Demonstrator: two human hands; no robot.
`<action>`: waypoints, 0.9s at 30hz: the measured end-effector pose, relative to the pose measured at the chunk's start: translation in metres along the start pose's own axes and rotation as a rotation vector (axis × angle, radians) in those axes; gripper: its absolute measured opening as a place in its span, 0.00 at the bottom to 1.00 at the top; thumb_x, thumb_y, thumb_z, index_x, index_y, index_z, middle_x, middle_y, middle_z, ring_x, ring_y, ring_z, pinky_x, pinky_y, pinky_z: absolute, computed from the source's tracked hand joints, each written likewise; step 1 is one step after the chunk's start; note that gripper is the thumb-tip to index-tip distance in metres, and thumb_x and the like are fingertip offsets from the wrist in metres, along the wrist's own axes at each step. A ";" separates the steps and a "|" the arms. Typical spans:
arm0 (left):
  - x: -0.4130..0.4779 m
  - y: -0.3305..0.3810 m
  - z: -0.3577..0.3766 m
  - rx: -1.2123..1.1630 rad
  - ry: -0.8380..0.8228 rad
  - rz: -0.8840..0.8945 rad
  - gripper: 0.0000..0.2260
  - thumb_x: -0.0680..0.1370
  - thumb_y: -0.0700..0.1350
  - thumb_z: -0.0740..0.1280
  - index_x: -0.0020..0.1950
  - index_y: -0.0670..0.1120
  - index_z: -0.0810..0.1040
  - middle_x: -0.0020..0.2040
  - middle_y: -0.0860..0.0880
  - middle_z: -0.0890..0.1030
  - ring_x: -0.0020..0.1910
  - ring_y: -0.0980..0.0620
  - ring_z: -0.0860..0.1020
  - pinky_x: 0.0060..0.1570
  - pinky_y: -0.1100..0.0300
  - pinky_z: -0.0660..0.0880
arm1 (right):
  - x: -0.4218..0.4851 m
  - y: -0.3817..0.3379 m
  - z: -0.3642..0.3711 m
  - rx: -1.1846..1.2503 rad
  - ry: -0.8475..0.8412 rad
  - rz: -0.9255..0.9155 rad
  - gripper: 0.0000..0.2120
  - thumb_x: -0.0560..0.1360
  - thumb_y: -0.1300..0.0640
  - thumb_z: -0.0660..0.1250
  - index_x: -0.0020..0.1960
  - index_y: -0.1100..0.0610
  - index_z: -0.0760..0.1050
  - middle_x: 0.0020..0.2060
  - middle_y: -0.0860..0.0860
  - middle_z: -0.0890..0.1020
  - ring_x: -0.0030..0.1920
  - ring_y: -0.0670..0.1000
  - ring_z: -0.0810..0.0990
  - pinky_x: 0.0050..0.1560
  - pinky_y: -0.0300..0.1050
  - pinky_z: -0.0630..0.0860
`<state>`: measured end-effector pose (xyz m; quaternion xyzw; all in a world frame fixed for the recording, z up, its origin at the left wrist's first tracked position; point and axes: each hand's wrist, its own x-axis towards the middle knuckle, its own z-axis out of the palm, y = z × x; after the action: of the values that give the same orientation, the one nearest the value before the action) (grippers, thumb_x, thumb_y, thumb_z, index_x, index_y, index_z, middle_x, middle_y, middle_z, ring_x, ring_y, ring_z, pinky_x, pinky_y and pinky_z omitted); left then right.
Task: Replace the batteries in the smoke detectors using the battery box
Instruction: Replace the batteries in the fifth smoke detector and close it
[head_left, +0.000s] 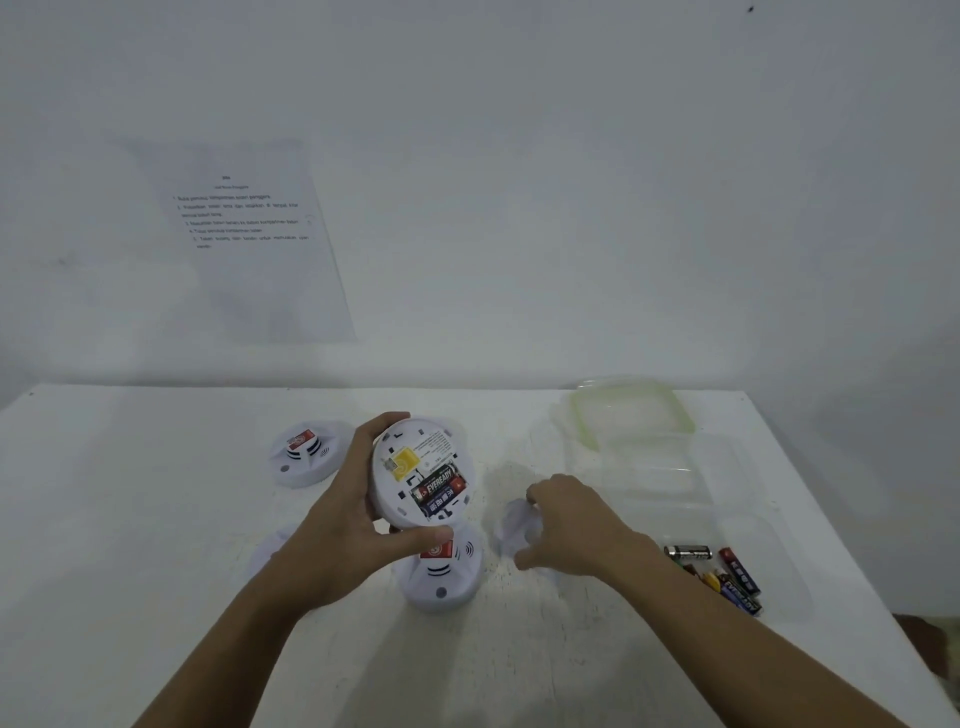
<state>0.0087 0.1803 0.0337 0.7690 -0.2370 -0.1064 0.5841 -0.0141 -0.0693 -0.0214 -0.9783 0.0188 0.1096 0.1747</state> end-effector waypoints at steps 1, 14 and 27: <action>0.001 0.000 0.002 -0.006 -0.002 -0.001 0.44 0.65 0.38 0.81 0.74 0.57 0.62 0.64 0.62 0.75 0.64 0.56 0.77 0.52 0.63 0.80 | -0.002 0.000 -0.004 0.061 0.043 0.007 0.23 0.64 0.43 0.78 0.48 0.56 0.73 0.44 0.50 0.73 0.43 0.50 0.73 0.38 0.42 0.69; 0.012 0.012 0.038 -0.026 -0.059 0.014 0.42 0.67 0.39 0.81 0.73 0.59 0.62 0.67 0.56 0.74 0.67 0.52 0.76 0.55 0.50 0.82 | -0.040 -0.008 -0.060 1.127 0.423 -0.095 0.08 0.78 0.59 0.70 0.57 0.53 0.79 0.47 0.50 0.85 0.46 0.49 0.84 0.45 0.44 0.84; 0.018 0.021 0.068 0.095 -0.030 0.083 0.41 0.67 0.46 0.81 0.73 0.56 0.62 0.64 0.58 0.74 0.65 0.54 0.76 0.57 0.54 0.81 | -0.057 -0.013 -0.054 0.886 0.519 -0.348 0.14 0.84 0.52 0.60 0.65 0.41 0.78 0.58 0.36 0.82 0.62 0.40 0.78 0.56 0.34 0.77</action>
<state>-0.0106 0.1094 0.0359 0.7837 -0.2821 -0.0824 0.5472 -0.0572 -0.0758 0.0446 -0.7944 -0.0565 -0.1848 0.5758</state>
